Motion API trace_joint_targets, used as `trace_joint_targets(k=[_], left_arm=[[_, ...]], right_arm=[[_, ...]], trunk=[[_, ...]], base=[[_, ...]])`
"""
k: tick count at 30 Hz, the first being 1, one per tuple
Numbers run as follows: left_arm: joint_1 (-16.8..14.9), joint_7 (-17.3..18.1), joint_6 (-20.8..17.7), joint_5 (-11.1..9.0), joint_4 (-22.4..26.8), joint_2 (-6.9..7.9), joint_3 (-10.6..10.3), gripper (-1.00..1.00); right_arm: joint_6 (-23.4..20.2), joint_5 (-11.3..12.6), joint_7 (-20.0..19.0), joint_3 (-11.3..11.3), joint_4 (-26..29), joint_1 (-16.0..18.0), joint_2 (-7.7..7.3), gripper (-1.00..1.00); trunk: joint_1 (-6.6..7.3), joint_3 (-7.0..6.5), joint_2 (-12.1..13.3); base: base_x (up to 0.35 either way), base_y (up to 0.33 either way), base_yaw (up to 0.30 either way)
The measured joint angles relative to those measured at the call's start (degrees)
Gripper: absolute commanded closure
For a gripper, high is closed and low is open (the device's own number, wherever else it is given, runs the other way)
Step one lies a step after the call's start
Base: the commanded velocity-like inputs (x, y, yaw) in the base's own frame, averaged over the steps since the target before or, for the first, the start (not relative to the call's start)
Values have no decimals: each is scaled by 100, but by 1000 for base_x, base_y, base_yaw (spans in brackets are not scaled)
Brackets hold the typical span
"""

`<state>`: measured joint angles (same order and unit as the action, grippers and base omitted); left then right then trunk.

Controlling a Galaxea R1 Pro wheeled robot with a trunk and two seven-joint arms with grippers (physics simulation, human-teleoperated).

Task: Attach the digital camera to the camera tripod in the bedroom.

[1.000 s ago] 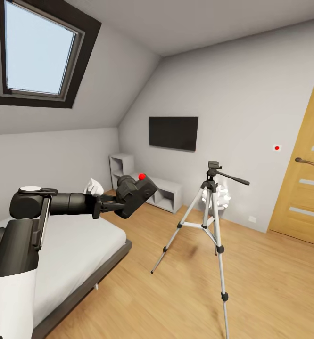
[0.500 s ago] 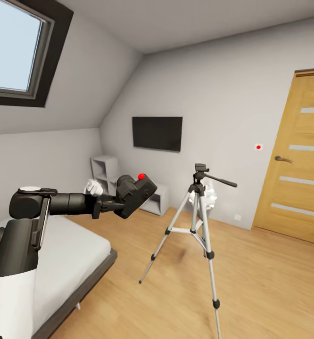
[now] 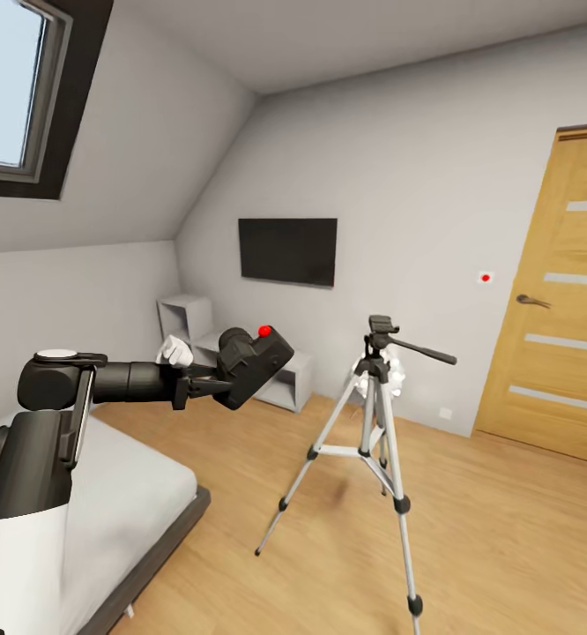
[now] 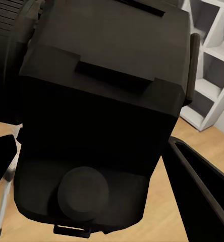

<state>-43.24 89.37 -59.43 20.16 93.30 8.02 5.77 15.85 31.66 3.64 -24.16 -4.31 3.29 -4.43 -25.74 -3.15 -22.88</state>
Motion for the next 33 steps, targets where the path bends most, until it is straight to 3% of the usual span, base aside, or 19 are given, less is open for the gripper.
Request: trace_joint_targets(k=[24, 33], left_arm=[[2, 0, 0, 7, 0, 3, 9, 100], [2, 0, 0, 4, 0, 6, 9, 100]], right_arm=[[1, 1, 0, -1, -1, 0, 1, -100], [0, -1, -10, 0, 0, 0, 3, -100]], trunk=[[0, 0, 0], [-2, 0, 1]], base=[[248, -109, 0], [86, -46, -34]])
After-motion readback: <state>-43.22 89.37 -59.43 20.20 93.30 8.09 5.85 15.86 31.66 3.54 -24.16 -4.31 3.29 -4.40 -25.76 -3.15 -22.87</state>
